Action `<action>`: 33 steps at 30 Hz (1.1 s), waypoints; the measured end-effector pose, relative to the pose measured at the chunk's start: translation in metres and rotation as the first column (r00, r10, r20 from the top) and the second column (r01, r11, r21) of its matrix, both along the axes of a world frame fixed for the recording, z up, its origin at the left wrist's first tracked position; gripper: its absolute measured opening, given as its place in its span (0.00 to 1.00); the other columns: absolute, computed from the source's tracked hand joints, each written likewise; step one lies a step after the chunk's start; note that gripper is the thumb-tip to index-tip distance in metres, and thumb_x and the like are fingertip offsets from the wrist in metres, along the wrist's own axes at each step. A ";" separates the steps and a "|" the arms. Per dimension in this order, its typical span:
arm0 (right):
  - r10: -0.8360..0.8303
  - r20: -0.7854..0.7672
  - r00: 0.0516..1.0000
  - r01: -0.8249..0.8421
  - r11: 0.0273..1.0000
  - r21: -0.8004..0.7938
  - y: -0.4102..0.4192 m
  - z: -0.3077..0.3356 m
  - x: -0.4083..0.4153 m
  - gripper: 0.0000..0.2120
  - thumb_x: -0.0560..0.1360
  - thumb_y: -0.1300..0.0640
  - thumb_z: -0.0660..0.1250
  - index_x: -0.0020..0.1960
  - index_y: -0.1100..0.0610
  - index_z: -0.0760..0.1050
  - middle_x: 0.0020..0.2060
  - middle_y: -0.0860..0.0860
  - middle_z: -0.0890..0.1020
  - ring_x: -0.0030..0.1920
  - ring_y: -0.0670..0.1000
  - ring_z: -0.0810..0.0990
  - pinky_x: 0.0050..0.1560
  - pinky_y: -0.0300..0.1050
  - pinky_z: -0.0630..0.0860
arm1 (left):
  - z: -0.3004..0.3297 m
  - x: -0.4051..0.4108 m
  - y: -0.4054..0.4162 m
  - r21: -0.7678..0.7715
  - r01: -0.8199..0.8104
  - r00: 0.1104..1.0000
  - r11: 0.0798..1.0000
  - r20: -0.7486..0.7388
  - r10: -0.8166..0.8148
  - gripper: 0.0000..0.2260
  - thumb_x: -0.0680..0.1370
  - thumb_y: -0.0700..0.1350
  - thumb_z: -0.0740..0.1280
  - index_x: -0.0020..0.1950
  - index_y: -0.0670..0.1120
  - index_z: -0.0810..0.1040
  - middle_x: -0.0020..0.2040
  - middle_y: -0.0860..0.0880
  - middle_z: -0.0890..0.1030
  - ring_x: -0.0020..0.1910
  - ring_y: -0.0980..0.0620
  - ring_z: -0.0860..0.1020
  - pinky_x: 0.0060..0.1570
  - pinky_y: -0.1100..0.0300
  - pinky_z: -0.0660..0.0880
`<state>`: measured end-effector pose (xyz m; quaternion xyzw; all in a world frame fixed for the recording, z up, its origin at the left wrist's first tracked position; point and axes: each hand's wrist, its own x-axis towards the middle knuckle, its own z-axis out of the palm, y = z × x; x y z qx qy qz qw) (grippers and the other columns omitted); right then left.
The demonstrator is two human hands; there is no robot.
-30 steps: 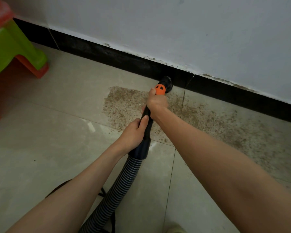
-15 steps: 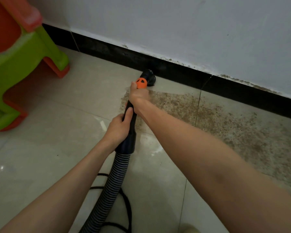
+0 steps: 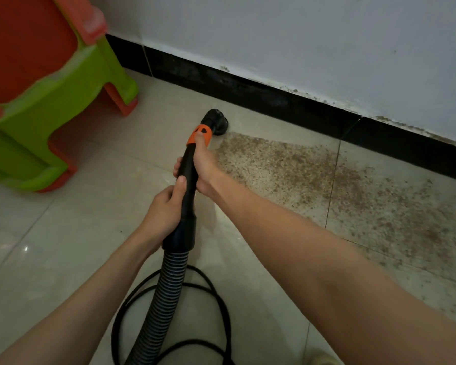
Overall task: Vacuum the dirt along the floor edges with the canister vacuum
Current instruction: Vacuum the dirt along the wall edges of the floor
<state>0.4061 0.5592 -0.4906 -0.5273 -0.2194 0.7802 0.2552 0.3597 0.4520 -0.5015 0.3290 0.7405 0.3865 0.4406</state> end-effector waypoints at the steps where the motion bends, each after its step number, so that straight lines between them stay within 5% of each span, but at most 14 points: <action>1: 0.008 0.028 1.000 -0.009 1.000 0.012 -0.002 0.001 0.000 0.24 0.82 0.40 0.56 0.49 0.64 0.70 0.27 0.55 0.74 0.24 0.52 0.74 0.26 0.42 0.75 | 0.000 0.001 -0.002 0.000 0.002 1.000 1.000 0.006 -0.002 0.23 0.81 0.58 0.52 0.49 0.41 0.77 0.43 0.40 0.80 0.40 0.47 0.79 0.47 0.50 0.77; 12: -0.048 0.207 0.977 0.029 0.995 0.097 -0.009 0.003 0.026 0.23 0.83 0.43 0.54 0.43 0.61 0.70 0.26 0.55 0.74 0.22 0.51 0.72 0.24 0.41 0.72 | -0.002 0.026 -0.001 -0.037 0.089 0.995 0.995 0.055 -0.086 0.23 0.82 0.58 0.49 0.46 0.43 0.76 0.38 0.46 0.81 0.38 0.51 0.80 0.37 0.60 0.74; 18: -0.099 0.249 0.963 0.075 0.992 0.102 -0.005 0.000 0.043 0.24 0.82 0.43 0.55 0.38 0.61 0.70 0.26 0.54 0.74 0.23 0.52 0.72 0.28 0.45 0.74 | -0.001 0.047 0.008 -0.045 0.106 0.994 0.993 0.023 -0.105 0.26 0.82 0.59 0.48 0.48 0.42 0.78 0.40 0.43 0.82 0.41 0.47 0.81 0.46 0.53 0.76; 23: -0.142 0.304 0.942 0.111 0.987 0.117 0.001 -0.007 0.065 0.25 0.82 0.42 0.56 0.37 0.60 0.70 0.25 0.54 0.74 0.24 0.52 0.74 0.35 0.48 0.76 | -0.004 0.067 0.014 -0.050 0.138 0.989 0.989 0.068 -0.135 0.26 0.82 0.59 0.48 0.46 0.43 0.78 0.34 0.46 0.82 0.35 0.52 0.80 0.36 0.61 0.74; 33: -0.205 0.343 0.917 0.166 0.976 0.140 0.020 -0.010 0.116 0.25 0.82 0.43 0.55 0.36 0.61 0.71 0.22 0.54 0.75 0.24 0.53 0.74 0.36 0.49 0.77 | -0.006 0.106 0.037 -0.021 0.262 0.961 0.965 0.095 -0.259 0.25 0.82 0.59 0.48 0.42 0.46 0.77 0.33 0.47 0.81 0.36 0.50 0.81 0.41 0.57 0.76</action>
